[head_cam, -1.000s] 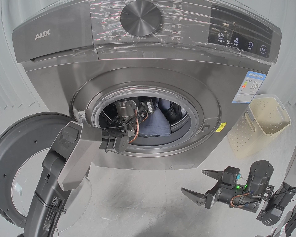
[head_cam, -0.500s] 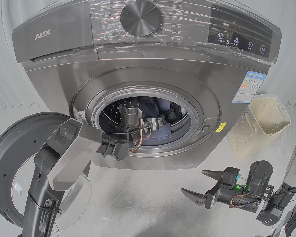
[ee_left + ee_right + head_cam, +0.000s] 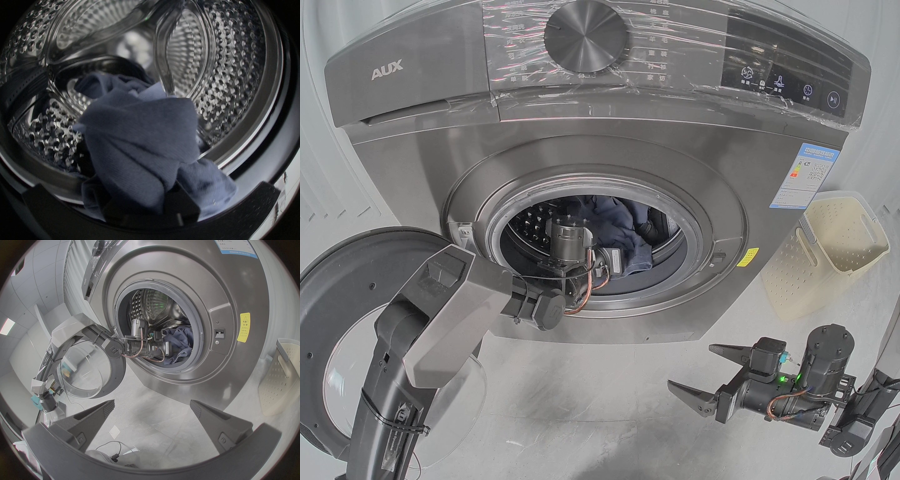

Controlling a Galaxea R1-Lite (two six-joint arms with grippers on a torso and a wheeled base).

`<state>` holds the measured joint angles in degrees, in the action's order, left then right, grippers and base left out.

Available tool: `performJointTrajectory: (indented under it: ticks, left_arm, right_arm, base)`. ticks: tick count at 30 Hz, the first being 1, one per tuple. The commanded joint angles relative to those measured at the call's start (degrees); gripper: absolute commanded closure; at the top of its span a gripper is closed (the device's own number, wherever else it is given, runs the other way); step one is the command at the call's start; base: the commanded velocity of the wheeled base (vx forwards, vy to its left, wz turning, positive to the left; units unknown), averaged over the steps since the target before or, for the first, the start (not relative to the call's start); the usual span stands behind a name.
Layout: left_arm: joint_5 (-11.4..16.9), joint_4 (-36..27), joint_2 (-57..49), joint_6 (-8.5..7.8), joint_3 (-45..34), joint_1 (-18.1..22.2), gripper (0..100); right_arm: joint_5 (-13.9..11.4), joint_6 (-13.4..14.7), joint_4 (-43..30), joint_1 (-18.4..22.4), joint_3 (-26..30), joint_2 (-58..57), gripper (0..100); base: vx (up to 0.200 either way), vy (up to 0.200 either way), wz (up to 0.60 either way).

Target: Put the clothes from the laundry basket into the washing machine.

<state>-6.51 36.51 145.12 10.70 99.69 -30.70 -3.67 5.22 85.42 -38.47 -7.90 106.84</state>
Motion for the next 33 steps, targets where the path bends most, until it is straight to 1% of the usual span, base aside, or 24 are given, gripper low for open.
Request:
performJointTrajectory:
  ticks: [1, 3, 4, 7, 9, 14, 31, 32, 33]
  left_arm:
    - [-1.66, 1.28, 0.34, 0.72, 6.04, 0.81, 100]
    - [-3.6, 2.78, 0.34, 1.16, 9.64, 1.25, 100]
    - [-4.12, 3.3, 0.43, 1.43, 11.22, 1.43, 100]
    - [-4.74, 4.8, 0.96, 1.87, 14.65, 2.4, 100]
    - [-4.83, 6.82, 2.45, 2.22, 14.9, 3.19, 100]
    - [-5.53, 10.25, 3.68, 2.22, 14.9, 3.63, 100]
    - [-5.53, 9.9, 2.72, 2.3, 14.9, 3.54, 100]
    - [-5.53, 9.9, 2.72, 2.3, 14.9, 3.63, 0]
    - [-5.53, 9.81, 2.72, 2.3, 14.9, 3.63, 0]
  right_arm:
    - [-0.11, -0.03, 0.19, 0.15, -0.1, -0.31, 0]
    - [-0.2, -0.12, 0.63, 0.5, 0.08, -1.28, 0]
    - [-0.37, -0.21, 0.54, 0.68, 0.34, -1.98, 0]
    - [-0.64, -0.3, 0.63, 0.77, 0.25, -3.04, 0]
    - [-0.73, -0.3, 0.63, 0.68, 0.25, -2.95, 0]
    - [-0.64, -0.3, 0.63, 0.24, 0.43, -2.69, 0]
    - [-0.55, -0.12, 0.1, -0.11, 0.6, -2.51, 0]
    - [-0.55, -0.21, 0.1, -0.11, 0.6, -2.51, 0]
    - [-0.55, -0.21, 0.1, -0.11, 0.52, -2.51, 0]
  base:
    - [0.0, 0.0, 0.0]
    - [0.0, 0.0, 0.0]
    - [0.0, 0.0, 0.0]
    - [0.0, 0.0, 0.0]
    - [0.0, 0.0, 0.0]
    - [0.0, 0.0, 0.0]
    - [0.0, 0.0, 0.0]
    - [0.0, 0.0, 0.0]
    - [0.0, 0.0, 0.0]
